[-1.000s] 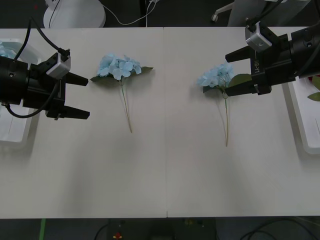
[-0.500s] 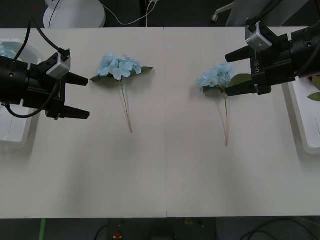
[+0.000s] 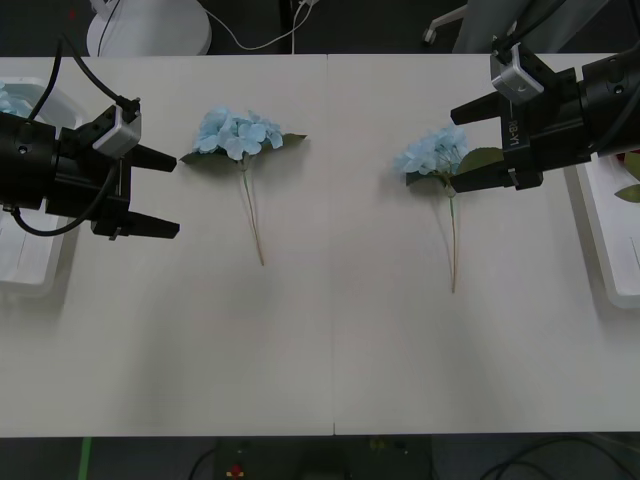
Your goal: Put the red flowers into the right box and the blue flowers into the left box
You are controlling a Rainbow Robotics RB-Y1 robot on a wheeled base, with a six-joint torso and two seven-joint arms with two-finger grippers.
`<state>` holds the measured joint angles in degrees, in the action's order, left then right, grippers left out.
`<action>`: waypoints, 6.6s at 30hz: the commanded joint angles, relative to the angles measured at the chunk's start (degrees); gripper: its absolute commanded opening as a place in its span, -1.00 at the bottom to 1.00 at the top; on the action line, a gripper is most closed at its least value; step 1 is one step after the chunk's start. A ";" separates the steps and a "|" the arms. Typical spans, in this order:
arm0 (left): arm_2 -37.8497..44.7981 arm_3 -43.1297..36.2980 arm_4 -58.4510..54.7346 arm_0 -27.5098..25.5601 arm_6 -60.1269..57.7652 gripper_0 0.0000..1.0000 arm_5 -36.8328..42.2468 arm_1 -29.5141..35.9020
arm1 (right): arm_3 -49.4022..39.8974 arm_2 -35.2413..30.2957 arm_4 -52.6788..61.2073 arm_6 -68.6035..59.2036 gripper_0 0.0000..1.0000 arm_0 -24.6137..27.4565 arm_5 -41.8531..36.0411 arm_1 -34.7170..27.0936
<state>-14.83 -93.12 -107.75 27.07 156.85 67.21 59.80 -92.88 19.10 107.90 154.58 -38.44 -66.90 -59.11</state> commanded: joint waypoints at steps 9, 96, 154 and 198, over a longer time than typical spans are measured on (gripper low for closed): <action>-0.47 -1.54 0.34 2.46 -1.85 1.00 -0.68 0.93 | -0.29 -1.34 0.47 0.42 0.88 0.30 0.11 -1.36; -2.84 4.44 42.44 5.18 -70.36 1.00 -11.40 -12.60 | 19.93 -0.90 -68.88 -68.89 0.62 -5.77 -10.18 29.05; -21.47 32.65 86.83 26.10 -110.09 1.00 0.64 -39.85 | 22.83 -6.88 -28.89 -48.50 -1.00 -9.11 -3.50 21.14; 11.84 -13.14 85.16 8.35 -80.74 -1.00 34.21 -18.93 | 18.61 -2.31 -7.88 -26.35 -1.00 -17.46 10.57 33.71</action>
<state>-10.41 -102.40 -20.46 39.09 68.44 99.35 35.53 -72.10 16.39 99.25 127.84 -52.75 -56.92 -26.82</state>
